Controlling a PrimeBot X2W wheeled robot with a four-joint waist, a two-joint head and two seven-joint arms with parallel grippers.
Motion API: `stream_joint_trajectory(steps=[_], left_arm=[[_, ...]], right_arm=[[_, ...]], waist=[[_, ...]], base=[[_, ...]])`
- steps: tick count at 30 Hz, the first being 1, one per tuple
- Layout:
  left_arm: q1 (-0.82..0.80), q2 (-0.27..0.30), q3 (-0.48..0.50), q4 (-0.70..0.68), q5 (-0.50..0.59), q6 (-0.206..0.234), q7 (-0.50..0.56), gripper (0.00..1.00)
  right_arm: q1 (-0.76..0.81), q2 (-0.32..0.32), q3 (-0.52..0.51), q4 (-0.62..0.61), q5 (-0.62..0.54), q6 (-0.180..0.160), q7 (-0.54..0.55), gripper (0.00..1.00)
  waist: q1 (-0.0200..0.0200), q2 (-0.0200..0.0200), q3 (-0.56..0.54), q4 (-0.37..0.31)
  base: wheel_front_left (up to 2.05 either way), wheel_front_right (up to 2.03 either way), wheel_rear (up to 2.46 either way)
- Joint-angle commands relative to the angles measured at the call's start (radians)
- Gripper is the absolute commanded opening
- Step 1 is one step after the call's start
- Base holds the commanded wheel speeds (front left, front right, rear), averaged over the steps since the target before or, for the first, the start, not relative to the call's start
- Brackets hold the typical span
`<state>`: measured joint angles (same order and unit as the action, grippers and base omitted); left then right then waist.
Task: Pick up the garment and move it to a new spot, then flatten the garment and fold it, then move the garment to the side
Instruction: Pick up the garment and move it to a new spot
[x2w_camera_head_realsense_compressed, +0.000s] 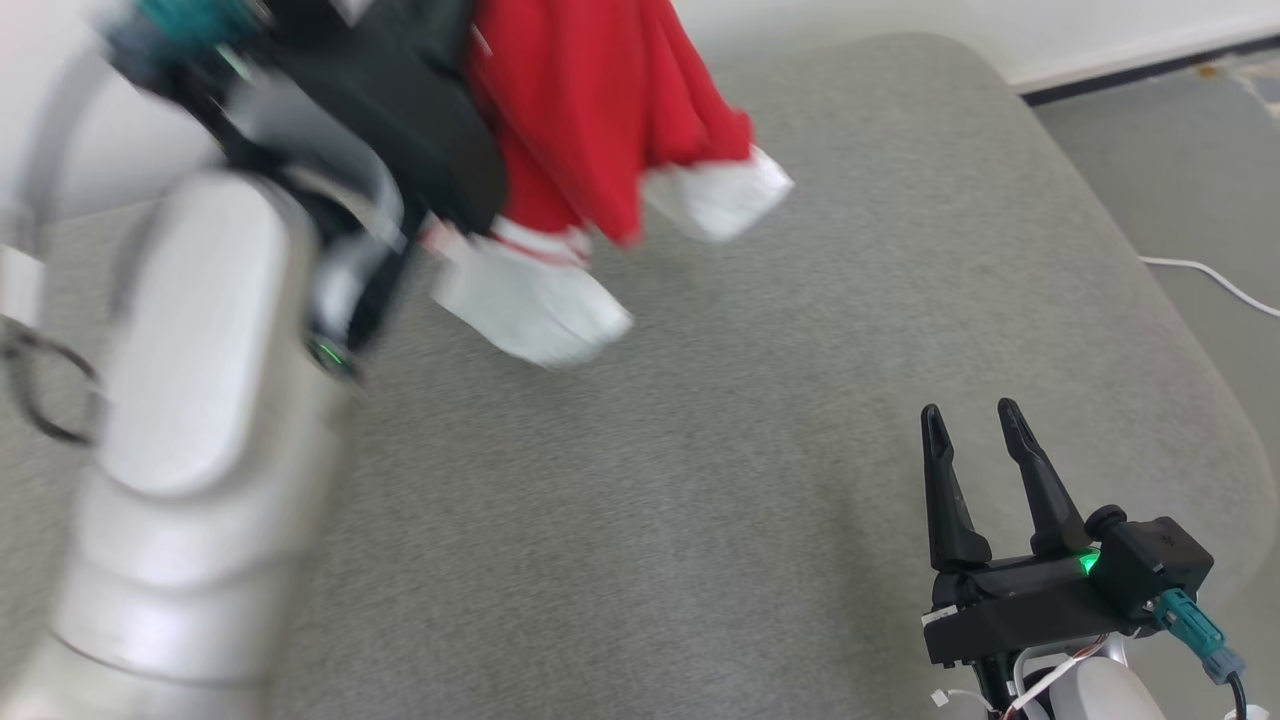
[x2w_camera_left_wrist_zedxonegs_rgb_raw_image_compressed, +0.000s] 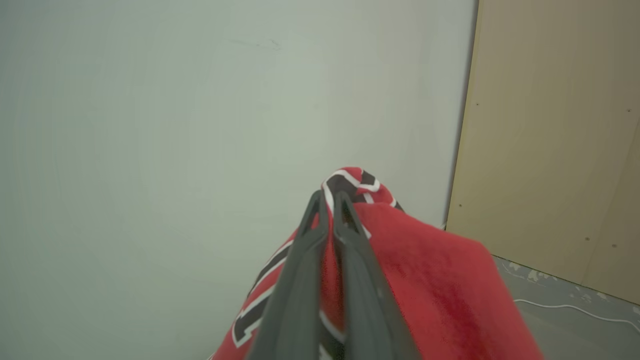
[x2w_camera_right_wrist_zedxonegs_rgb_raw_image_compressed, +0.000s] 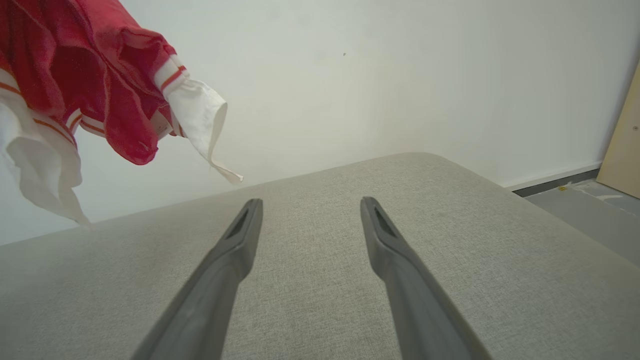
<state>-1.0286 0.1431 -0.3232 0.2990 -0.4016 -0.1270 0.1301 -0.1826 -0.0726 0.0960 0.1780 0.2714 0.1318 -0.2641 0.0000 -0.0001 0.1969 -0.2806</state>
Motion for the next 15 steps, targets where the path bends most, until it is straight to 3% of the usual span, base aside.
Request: stream_joint_trajectory(steps=[1, 10, 15], left_arm=[[0.024, -0.003, -0.002, 0.003, -0.004, 0.002, -0.008, 0.0], [0.302, -0.08, -0.073, 0.128, -0.077, 0.033, -0.115, 0.0], [0.416, -0.09, -0.149, 0.191, -0.129, 0.036, -0.173, 0.0]], right_arm=[[0.01, 0.004, -0.001, -0.001, 0.004, -0.002, -0.001, 1.0], [-0.007, 0.01, 0.009, 0.003, -0.001, -0.002, -0.001, 1.0], [-0.008, 0.0, 0.013, 0.008, 0.0, -0.002, -0.001, 1.0]], waist=[[0.0, 0.0001, 0.007, -0.034], [0.0, 0.0001, 0.016, -0.014], [0.0, 0.0001, 0.011, 0.02]], base=[[0.0, 0.0, 0.0], [0.0, 0.0, 0.0], [0.0, 0.0, 0.0]])
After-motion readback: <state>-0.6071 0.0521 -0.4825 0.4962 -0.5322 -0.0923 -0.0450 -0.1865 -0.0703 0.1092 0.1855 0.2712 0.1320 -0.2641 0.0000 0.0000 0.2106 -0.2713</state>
